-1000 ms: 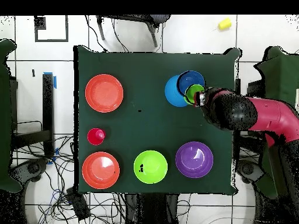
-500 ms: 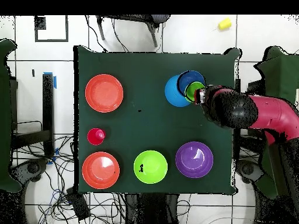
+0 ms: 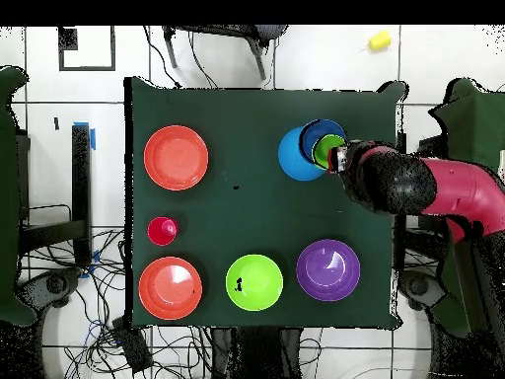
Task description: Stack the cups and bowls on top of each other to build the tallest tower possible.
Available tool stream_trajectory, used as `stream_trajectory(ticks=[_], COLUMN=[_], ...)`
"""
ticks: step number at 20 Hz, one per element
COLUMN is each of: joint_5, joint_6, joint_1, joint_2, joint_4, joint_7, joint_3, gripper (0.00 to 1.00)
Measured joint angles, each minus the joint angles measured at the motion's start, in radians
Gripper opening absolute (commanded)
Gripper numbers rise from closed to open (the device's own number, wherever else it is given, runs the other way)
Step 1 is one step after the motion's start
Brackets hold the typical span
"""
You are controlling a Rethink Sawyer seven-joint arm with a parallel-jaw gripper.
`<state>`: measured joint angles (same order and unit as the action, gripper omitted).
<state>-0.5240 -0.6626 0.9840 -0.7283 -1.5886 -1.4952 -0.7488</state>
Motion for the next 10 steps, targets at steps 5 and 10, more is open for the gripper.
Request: stream_trajectory(ticks=[5,10], joint_5=[0.0,0.0], joint_6=[0.0,0.0], joint_1=[0.0,0.0], joint_2=[0.013,0.022], joint_4=[0.01,0.01], joint_7=[0.0,0.0], joint_3=[-0.002,-0.003], gripper=[0.0,0.0])
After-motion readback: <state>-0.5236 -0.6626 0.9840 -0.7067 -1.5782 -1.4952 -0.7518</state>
